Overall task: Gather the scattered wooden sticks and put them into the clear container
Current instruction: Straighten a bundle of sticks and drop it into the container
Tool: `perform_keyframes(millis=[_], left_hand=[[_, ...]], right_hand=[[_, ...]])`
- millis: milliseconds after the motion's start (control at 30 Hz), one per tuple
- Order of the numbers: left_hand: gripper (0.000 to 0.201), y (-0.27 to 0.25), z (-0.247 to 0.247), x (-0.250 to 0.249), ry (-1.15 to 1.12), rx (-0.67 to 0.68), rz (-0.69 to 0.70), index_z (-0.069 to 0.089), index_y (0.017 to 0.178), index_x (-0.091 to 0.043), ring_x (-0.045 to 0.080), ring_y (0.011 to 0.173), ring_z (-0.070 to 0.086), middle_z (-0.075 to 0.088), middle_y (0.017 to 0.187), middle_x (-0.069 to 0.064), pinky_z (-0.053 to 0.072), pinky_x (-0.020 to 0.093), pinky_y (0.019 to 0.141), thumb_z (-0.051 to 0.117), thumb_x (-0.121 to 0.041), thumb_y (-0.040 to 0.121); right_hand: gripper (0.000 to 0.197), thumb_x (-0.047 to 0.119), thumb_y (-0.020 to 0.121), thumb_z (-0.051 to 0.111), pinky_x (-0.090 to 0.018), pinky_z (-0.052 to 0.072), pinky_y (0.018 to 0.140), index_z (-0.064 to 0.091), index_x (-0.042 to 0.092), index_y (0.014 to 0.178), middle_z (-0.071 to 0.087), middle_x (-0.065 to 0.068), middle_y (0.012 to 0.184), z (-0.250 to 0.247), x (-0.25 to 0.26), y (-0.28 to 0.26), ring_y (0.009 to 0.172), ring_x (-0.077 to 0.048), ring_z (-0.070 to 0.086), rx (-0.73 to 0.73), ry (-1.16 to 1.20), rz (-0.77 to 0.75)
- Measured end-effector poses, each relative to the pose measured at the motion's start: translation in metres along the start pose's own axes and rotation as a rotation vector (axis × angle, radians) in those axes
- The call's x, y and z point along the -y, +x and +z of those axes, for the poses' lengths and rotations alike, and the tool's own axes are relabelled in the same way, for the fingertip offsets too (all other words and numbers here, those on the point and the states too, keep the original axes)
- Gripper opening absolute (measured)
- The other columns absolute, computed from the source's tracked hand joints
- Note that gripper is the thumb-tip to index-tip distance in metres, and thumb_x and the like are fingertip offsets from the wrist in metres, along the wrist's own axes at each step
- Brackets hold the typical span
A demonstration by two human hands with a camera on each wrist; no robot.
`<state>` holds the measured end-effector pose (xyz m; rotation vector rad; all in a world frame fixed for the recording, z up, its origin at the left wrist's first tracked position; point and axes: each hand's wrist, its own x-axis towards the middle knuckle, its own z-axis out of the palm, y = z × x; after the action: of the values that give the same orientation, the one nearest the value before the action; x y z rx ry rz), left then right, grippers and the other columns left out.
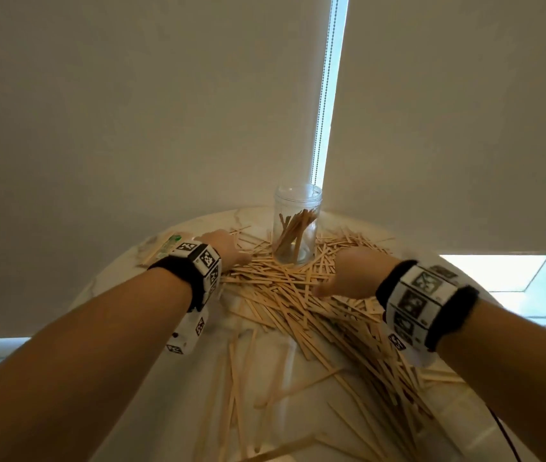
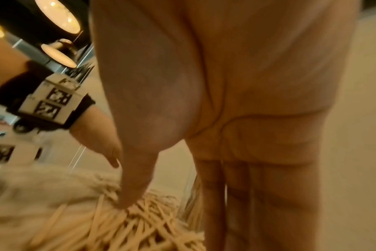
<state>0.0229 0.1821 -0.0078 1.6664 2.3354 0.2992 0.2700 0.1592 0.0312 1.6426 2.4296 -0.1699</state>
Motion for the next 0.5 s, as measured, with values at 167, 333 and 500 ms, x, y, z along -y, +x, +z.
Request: perform_keyframes(millis=[167, 333, 500], left_hand=[[0.08, -0.003, 0.006, 0.027, 0.107, 0.045, -0.011, 0.04, 0.152, -0.014, 0.029, 0.135, 0.048, 0.048, 0.15, 0.011, 0.04, 0.038, 0.111, 0.06, -0.061, 0.09], [0.076, -0.003, 0.024, 0.019, 0.162, 0.075, 0.044, 0.057, 0.134, -0.011, 0.026, 0.114, 0.061, 0.064, 0.127, 0.009, 0.051, 0.036, 0.096, 0.074, -0.06, 0.079], [0.064, 0.002, 0.034, 0.008, 0.196, 0.021, 0.028, 0.056, 0.13, -0.021, 0.031, 0.12, 0.051, 0.05, 0.133, 0.011, 0.045, 0.043, 0.102, 0.074, -0.057, 0.08]], right_hand=[[0.073, 0.072, 0.077, 0.067, -0.033, 0.055, 0.086, 0.065, 0.011, 0.117, 0.066, -0.003, 0.104, 0.027, 0.004, -0.02, 0.098, -0.02, 0.062, 0.218, -0.133, 0.088], [0.044, 0.047, 0.087, 0.072, -0.027, 0.052, 0.074, 0.067, 0.013, 0.114, 0.066, -0.002, 0.101, 0.032, 0.011, -0.014, 0.09, -0.018, 0.06, 0.145, -0.049, 0.065], [0.039, 0.039, 0.089, 0.071, -0.026, 0.055, 0.082, 0.065, 0.011, 0.115, 0.061, -0.001, 0.098, 0.038, 0.012, -0.002, 0.093, -0.017, 0.06, 0.12, -0.036, 0.078]])
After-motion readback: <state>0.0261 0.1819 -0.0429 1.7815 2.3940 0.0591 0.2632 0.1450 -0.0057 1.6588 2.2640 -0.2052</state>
